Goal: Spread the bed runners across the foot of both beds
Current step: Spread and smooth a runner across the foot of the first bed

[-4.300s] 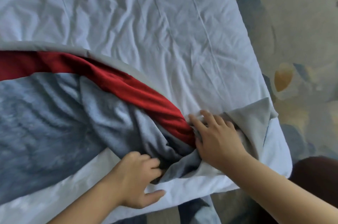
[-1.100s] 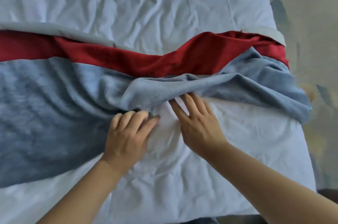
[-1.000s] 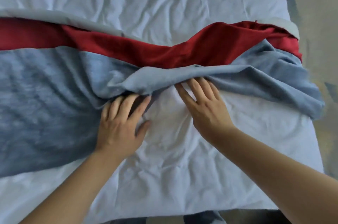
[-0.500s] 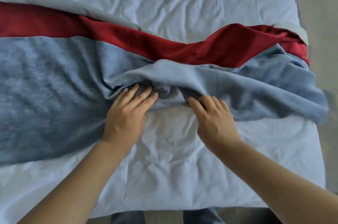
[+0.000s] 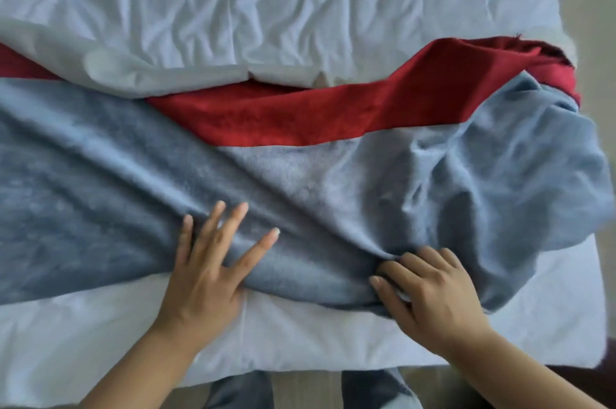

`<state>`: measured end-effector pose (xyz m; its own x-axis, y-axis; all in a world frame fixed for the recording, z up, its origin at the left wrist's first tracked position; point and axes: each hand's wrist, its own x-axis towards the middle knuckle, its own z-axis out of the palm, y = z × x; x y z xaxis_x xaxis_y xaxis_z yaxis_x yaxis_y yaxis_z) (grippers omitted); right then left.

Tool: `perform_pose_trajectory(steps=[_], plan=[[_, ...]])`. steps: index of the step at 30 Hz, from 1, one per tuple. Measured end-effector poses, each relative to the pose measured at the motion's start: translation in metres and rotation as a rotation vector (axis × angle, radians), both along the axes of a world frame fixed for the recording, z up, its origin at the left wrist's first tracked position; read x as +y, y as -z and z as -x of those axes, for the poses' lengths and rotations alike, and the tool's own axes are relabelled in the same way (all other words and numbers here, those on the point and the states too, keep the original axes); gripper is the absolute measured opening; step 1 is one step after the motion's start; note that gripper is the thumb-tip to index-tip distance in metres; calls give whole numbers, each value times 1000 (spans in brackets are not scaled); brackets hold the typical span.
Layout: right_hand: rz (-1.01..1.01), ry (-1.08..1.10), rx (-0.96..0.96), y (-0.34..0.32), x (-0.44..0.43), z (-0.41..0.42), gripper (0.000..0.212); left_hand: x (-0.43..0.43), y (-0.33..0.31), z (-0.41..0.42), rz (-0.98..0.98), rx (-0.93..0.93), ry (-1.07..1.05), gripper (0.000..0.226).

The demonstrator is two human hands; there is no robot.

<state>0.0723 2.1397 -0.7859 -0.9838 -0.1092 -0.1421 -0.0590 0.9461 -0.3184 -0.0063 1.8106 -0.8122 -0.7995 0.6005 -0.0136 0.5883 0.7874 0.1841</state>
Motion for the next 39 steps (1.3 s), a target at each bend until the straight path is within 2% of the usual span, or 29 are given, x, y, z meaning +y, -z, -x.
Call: perform_pose_trajectory(steps=[2,3,6,9,11,13,16,19,22,23,24,26,29,32,34,36,39], plan=[[33,-1,54,-7,-9,28,20,0,-3,23,-54,-16,-38,110],[44,1,87,-10,-15,46,17,2,-7,33,-84,-34,-43,107],[82,55,135,-19,-30,106,24,3,-27,55,-163,-54,-6,87],[118,119,144,-25,-47,162,35,-15,-55,52,-284,40,80,71],[143,146,168,-27,-56,191,35,-25,-70,41,-267,-68,170,69],[167,158,194,-27,-63,213,28,-31,-78,36,-163,-229,243,59],[224,191,171,-25,-65,239,19,-30,-84,61,-239,-364,67,35],[256,324,-109,-23,-55,258,19,-11,-75,119,-249,-249,-208,41],[4,242,-335,-23,-50,261,63,7,-47,182,44,-174,-410,70],[-60,235,-352,-23,-50,260,67,9,-42,198,112,-164,-471,74],[-83,247,-329,-21,-51,260,60,10,-38,210,119,-159,-534,73],[-108,291,-233,-16,-50,264,30,11,-33,223,21,-118,-597,62],[-163,312,-156,-13,-47,277,14,14,-30,238,-29,-18,-545,46],[-121,350,-87,-15,-49,286,10,13,-30,256,-87,-51,-485,46],[-20,414,-25,-18,-51,293,13,10,-30,264,-162,-48,-398,42],[100,467,14,-22,-53,299,18,4,-28,270,-210,6,-311,27],[195,368,-45,-23,-60,298,38,-8,-23,279,-253,89,-266,13]])
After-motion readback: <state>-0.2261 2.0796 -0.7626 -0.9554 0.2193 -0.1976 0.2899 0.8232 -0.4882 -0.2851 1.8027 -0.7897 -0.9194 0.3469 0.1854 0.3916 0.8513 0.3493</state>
